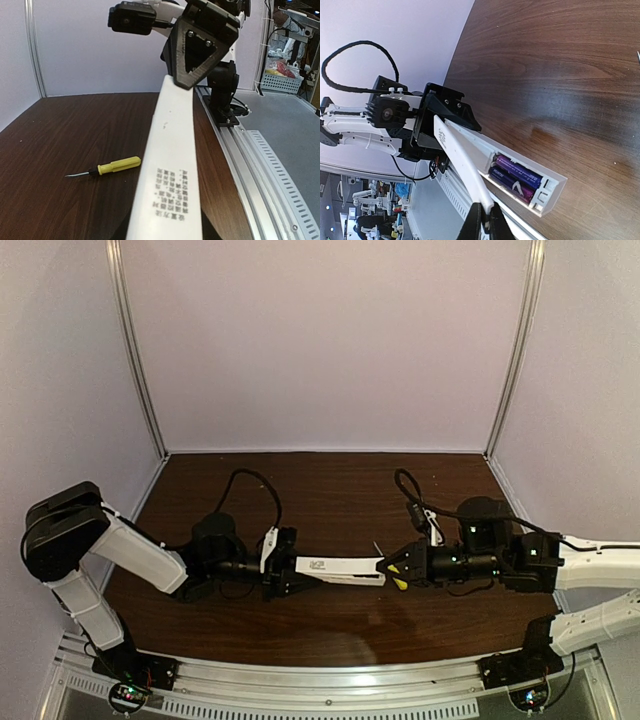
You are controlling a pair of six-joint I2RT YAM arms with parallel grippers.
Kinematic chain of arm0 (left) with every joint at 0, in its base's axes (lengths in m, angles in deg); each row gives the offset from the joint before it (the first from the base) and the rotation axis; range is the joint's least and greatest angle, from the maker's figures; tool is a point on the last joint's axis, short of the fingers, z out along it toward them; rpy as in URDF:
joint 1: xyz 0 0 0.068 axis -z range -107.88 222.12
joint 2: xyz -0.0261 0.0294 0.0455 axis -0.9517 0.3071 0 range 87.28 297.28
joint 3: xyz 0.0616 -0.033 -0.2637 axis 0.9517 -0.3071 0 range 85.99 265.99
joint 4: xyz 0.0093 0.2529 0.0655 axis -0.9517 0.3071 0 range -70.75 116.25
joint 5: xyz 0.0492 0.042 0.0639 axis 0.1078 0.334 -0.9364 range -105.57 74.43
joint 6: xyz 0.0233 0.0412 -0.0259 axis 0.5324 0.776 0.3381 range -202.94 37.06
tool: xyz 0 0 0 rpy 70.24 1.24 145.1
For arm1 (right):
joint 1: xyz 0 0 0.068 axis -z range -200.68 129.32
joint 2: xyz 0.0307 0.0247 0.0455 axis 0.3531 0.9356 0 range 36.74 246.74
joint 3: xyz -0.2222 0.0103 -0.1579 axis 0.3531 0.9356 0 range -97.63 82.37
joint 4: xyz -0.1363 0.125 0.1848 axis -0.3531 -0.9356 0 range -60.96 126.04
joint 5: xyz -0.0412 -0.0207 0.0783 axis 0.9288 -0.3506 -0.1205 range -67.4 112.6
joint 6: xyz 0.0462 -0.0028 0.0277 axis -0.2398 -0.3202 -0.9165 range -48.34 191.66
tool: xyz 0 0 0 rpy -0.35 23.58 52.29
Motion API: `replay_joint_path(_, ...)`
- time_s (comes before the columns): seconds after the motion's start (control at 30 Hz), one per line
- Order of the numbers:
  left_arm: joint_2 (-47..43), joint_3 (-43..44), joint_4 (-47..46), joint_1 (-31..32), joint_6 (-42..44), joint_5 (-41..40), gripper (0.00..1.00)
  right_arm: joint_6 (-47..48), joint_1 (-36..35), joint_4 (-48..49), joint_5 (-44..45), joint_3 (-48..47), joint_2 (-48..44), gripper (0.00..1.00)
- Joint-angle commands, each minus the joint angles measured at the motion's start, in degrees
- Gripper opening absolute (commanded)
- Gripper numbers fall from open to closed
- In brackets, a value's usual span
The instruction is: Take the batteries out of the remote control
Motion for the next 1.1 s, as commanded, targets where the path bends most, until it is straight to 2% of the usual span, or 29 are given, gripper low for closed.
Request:
replay_joint_path(0.0,0.36,1.35,-2.56,-0.32,1.1,-0.09,0.0,0.17,0.14,-0.16,1.48,-0.99,-0.17,0.04)
replay_joint_path(0.2,0.21,1.35,-2.65,-0.31,1.03,0.09,0.0,0.05,0.14,1.31,1.79,-0.01,-1.33,0.0)
replay_joint_path(0.6,-0.26,0.59,-3.09,-0.31,1.16,-0.74,0.0,0.93,0.2,5.6,0.86,0.97,-2.69,0.0)
replay_joint_path(1.07,-1.4,-0.09,-1.98,-0.44,1.94,-3.37,0.0,10.9,0.29,7.45,5.1,0.74,-6.82,0.0)
